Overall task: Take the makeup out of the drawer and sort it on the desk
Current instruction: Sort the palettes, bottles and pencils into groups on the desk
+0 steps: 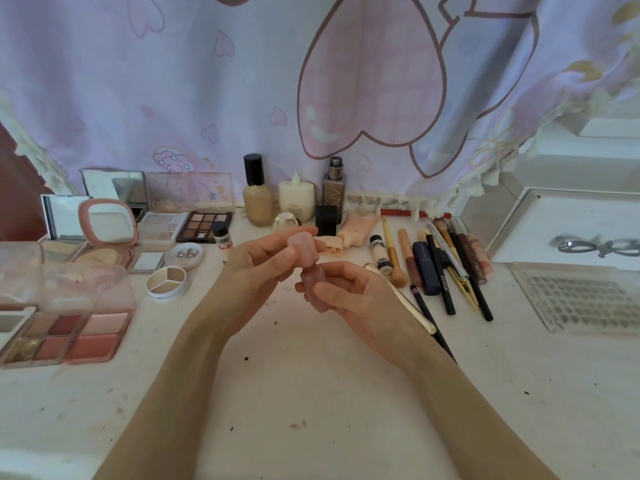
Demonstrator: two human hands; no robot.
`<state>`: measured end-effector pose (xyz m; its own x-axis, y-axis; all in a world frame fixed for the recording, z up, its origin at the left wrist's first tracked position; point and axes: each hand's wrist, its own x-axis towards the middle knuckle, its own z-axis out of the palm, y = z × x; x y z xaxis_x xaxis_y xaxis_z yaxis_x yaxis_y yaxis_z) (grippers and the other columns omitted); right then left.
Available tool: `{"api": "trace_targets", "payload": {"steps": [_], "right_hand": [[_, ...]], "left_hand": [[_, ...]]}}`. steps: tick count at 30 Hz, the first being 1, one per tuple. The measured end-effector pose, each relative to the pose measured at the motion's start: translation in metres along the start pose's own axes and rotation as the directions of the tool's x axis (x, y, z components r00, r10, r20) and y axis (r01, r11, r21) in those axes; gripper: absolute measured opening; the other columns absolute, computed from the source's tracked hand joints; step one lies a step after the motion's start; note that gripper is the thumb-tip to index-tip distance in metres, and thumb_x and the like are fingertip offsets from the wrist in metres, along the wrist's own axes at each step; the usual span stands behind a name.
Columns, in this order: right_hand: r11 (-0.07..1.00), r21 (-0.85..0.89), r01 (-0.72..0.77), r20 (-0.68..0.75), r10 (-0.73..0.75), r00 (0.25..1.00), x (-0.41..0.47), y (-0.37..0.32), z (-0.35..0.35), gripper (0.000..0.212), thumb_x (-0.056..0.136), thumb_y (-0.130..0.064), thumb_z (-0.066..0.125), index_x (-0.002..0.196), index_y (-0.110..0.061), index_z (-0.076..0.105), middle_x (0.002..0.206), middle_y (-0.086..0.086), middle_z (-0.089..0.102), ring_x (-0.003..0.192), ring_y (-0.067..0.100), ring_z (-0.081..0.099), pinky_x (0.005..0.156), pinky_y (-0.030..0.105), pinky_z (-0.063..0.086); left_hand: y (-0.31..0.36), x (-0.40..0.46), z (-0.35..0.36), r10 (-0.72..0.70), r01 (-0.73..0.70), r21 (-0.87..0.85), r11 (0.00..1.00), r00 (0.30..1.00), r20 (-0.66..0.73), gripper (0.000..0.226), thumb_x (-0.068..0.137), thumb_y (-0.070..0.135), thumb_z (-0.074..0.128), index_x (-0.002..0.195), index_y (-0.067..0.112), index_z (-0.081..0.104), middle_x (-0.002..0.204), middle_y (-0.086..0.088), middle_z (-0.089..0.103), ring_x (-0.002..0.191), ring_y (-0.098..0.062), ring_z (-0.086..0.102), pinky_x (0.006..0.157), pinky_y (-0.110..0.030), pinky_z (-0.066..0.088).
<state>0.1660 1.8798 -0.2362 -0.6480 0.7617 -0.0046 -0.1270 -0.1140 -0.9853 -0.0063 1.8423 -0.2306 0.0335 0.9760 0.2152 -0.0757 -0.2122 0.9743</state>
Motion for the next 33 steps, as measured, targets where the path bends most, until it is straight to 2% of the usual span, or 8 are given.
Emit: {"api": "trace_targets", "payload": {"steps": [5,10,13,19,22,24,29,33], "right_hand": [[0.976,-0.211,0.051,-0.071,-0.067,0.995,0.002,0.002,0.003,0.024,0.079,-0.006,0.069,0.101,-0.015,0.062,0.096,-0.001,0.071,0.094,0.015,0.066,0.087,0.03,0.053],[0.985,-0.169,0.047,-0.089,-0.063,0.994,0.002,0.004,0.001,0.026,0.079,-0.002,0.068,0.102,-0.013,0.061,0.096,0.001,0.07,0.088,0.012,0.064,0.076,0.022,0.053],[0.986,-0.165,0.032,-0.069,-0.044,0.997,0.002,0.001,0.001,0.03,0.082,-0.004,0.064,0.111,-0.011,0.063,0.096,-0.002,0.07,0.085,0.006,0.064,0.073,0.017,0.051],[0.961,-0.273,0.038,-0.109,-0.07,0.992,0.003,0.006,0.004,0.025,0.079,-0.01,0.07,0.102,-0.017,0.065,0.097,-0.004,0.071,0.092,0.012,0.065,0.088,0.032,0.052],[0.964,-0.262,0.046,-0.108,-0.077,0.991,0.003,0.007,0.002,0.023,0.081,-0.009,0.068,0.102,-0.017,0.065,0.094,-0.004,0.07,0.085,0.008,0.065,0.08,0.025,0.052],[0.974,-0.221,0.044,-0.101,-0.068,0.993,0.003,0.004,0.002,0.023,0.084,-0.007,0.064,0.107,-0.011,0.064,0.087,-0.004,0.067,0.073,0.001,0.062,0.07,0.017,0.05],[0.974,-0.222,0.047,-0.099,-0.07,0.993,0.002,0.003,0.005,0.021,0.084,-0.009,0.064,0.104,-0.014,0.064,0.087,-0.006,0.067,0.074,0.001,0.062,0.07,0.015,0.051],[0.973,-0.228,0.045,-0.145,-0.079,0.986,0.004,0.005,0.005,0.017,0.081,-0.011,0.068,0.093,-0.021,0.063,0.088,-0.005,0.069,0.081,0.01,0.063,0.079,0.026,0.052]], "left_hand": [[-0.002,0.005,0.007,0.001,-0.004,-0.024,1.0,0.991,-0.136,0.045,0.056,0.032,0.077,0.092,0.013,0.059,0.074,0.006,0.062,0.071,-0.011,0.059,0.07,-0.023,0.049],[-0.002,0.003,0.003,-0.004,0.006,0.05,0.999,0.999,-0.051,0.059,0.063,0.048,0.071,0.114,0.021,0.06,0.1,0.009,0.069,0.089,-0.004,0.059,0.076,-0.014,0.044],[-0.003,0.003,-0.002,0.015,-0.012,0.033,0.999,0.996,-0.092,0.045,0.07,0.04,0.066,0.111,0.022,0.064,0.105,-0.001,0.07,0.104,-0.013,0.061,0.086,-0.022,0.044],[-0.004,0.005,0.003,0.036,-0.033,0.023,0.999,0.987,-0.159,0.042,0.062,0.033,0.071,0.096,0.011,0.06,0.075,0.005,0.066,0.072,-0.007,0.06,0.067,-0.014,0.047],[-0.002,0.004,0.002,-0.008,0.015,0.095,0.995,0.997,-0.076,0.062,0.065,0.053,0.069,0.116,0.021,0.057,0.094,0.012,0.068,0.079,0.001,0.057,0.066,-0.009,0.041],[-0.001,0.002,0.001,-0.042,0.044,0.109,0.993,0.999,-0.026,0.046,0.079,0.045,0.062,0.119,0.025,0.057,0.109,0.011,0.067,0.088,0.002,0.057,0.069,-0.006,0.04],[-0.004,0.004,0.003,-0.032,0.033,0.008,0.999,0.989,-0.146,0.023,0.072,0.022,0.071,0.094,0.018,0.069,0.087,0.005,0.071,0.086,-0.004,0.064,0.074,-0.009,0.046],[-0.004,0.006,0.009,-0.035,0.033,-0.012,0.999,0.976,-0.213,0.027,0.073,0.018,0.062,0.098,0.007,0.062,0.076,0.009,0.068,0.078,-0.002,0.062,0.07,-0.009,0.046]]}}
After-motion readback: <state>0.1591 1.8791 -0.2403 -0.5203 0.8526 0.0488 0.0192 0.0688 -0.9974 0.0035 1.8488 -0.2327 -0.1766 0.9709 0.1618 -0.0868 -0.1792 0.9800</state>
